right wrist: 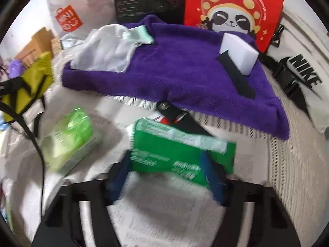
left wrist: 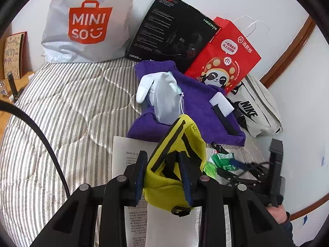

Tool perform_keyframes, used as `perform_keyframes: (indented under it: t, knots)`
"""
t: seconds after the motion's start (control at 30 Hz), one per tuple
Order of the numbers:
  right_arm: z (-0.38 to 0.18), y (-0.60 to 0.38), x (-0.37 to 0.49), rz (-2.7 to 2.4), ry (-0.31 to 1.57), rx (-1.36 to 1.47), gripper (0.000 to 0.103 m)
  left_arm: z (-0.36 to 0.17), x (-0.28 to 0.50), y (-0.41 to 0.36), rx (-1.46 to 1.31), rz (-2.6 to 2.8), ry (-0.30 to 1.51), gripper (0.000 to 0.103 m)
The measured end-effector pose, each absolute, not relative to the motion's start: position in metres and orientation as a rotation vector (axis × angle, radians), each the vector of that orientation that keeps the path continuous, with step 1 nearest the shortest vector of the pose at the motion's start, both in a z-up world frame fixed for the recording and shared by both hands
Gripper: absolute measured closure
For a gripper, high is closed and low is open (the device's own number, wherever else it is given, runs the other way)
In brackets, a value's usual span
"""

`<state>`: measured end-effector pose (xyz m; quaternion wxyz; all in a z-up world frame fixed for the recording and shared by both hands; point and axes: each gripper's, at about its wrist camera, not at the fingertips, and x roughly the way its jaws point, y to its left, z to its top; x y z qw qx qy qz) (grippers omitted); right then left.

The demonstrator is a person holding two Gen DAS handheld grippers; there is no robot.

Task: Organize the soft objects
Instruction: 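Grasp the green wet-wipe packet with the right tool while the left tool holds the pouch, then carry the green packet with the right tool while the left tool carries the pouch toward the towel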

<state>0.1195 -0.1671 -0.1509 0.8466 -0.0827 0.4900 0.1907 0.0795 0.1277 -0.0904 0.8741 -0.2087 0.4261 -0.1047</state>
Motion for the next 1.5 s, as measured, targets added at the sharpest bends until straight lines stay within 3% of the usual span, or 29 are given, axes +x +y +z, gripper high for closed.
perform_keyframes:
  t: [0.03,0.57,0.67,1.4,1.5]
  knots:
    - [-0.149,-0.169,0.117,0.412,1.041,-0.154,0.064,-0.091,0.079,0.128,-0.437,-0.217,0.891,0.073]
    - [-0.121,-0.203,0.103,0.425,1.031,0.004,0.082,-0.088,0.08,0.122,-0.426,-0.235,0.885,0.073]
    - [-0.112,-0.206,0.105,0.424,1.018,0.001,0.096,-0.083,0.079,0.121,-0.423,-0.24,0.874,0.073]
    - [-0.065,-0.224,0.102,0.451,0.919,0.064,0.098,-0.048,0.078,0.114,-0.408,-0.273,0.803,0.074]
    - [-0.057,-0.224,0.103,0.452,0.905,0.067,0.098,-0.041,0.079,0.115,-0.409,-0.271,0.791,0.084]
